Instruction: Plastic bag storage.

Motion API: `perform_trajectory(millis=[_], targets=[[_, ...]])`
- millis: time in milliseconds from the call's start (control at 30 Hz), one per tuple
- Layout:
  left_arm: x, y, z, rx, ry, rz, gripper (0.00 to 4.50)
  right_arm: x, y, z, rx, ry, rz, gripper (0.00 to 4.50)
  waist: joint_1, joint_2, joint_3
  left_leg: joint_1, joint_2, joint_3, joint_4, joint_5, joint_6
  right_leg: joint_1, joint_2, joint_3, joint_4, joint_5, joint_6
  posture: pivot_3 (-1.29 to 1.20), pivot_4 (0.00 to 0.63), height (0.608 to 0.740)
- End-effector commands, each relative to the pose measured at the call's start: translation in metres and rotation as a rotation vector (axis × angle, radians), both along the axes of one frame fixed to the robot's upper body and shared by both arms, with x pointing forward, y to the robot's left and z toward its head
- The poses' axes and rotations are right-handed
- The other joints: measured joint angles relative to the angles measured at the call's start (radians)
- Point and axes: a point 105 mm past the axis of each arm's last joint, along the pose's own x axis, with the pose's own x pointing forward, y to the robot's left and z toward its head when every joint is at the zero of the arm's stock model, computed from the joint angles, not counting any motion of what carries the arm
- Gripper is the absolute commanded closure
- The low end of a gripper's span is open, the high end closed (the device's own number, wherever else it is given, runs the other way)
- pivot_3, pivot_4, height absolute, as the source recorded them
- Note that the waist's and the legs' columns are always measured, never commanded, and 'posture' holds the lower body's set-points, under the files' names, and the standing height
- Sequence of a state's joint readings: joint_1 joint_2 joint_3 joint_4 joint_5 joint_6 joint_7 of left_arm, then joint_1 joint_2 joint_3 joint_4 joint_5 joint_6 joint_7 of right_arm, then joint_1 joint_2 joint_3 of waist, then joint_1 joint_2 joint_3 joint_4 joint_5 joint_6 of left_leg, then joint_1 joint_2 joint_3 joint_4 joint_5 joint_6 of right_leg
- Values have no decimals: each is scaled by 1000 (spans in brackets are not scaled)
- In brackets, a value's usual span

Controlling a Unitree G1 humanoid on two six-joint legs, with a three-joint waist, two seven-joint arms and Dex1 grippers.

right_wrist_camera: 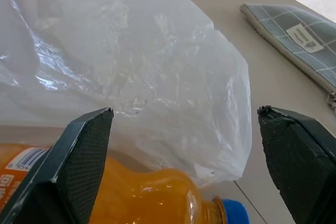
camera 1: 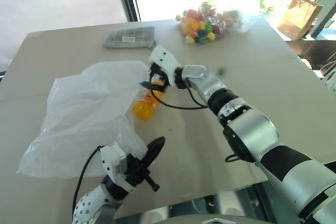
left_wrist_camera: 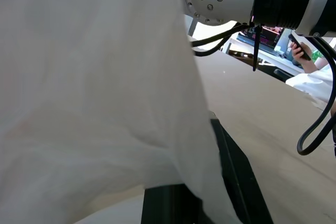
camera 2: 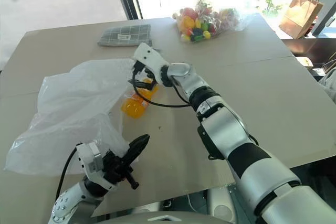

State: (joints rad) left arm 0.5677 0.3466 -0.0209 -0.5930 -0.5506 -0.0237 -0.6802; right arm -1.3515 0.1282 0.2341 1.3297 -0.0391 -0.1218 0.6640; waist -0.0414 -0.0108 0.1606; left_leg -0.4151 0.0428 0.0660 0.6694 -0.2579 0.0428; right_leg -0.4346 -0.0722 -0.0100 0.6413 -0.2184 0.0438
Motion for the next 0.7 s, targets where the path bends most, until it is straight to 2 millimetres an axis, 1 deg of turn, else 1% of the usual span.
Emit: perform_trajectory(millis=[33,167,267,333,467,567,600,633,700], targets=[[-2,-3,5,-1,-29,-7,4500,4,5,7,-64,-59,-40,51,-1,0,0,0,0,0,0,0,0,0,0,0,0,0,0,0,150,740],[-2,-4,5,-4,-34,2,4500,6,6,8,-122,-100,-60,51,-4,0,0,1,0,0,0,0,0,0,0,0,0,0,0,0,150,740],[-4,-4,5,-5,-38,10,4500,10,8,14,-126,-151,-107,51,-3,0,0,0,0,0,0,0,0,0,0,0,0,0,0,0,150,740],[-4,-5,6,-6,-42,11,4500,8,13,16,-131,-192,-113,51,-1,0,0,0,0,0,0,0,0,0,0,0,0,0,0,0,150,740],[-5,-7,6,-3,-47,10,4500,4,22,13,-120,-216,-118,51,-1,0,0,0,0,0,0,0,0,0,0,0,0,0,0,0,150,740],[-6,-7,6,1,-49,14,4500,-2,31,13,-65,-224,-128,51,-2,0,0,0,0,0,0,0,0,0,0,0,0,0,0,0,150,740],[-6,-7,6,2,-48,18,4500,-3,33,13,-55,-227,-126,586,-2,0,0,0,0,0,0,0,0,0,0,0,0,0,0,0,150,740],[-7,-7,5,4,-48,21,4500,-4,35,12,-46,-221,-126,920,-2,0,0,0,0,0,0,0,0,0,0,0,0,0,0,0,150,740],[-7,-7,5,5,-46,26,4500,-8,38,9,-40,-216,-106,1835,-2,0,0,0,0,0,0,0,0,-1,0,0,0,0,0,0,150,740]])
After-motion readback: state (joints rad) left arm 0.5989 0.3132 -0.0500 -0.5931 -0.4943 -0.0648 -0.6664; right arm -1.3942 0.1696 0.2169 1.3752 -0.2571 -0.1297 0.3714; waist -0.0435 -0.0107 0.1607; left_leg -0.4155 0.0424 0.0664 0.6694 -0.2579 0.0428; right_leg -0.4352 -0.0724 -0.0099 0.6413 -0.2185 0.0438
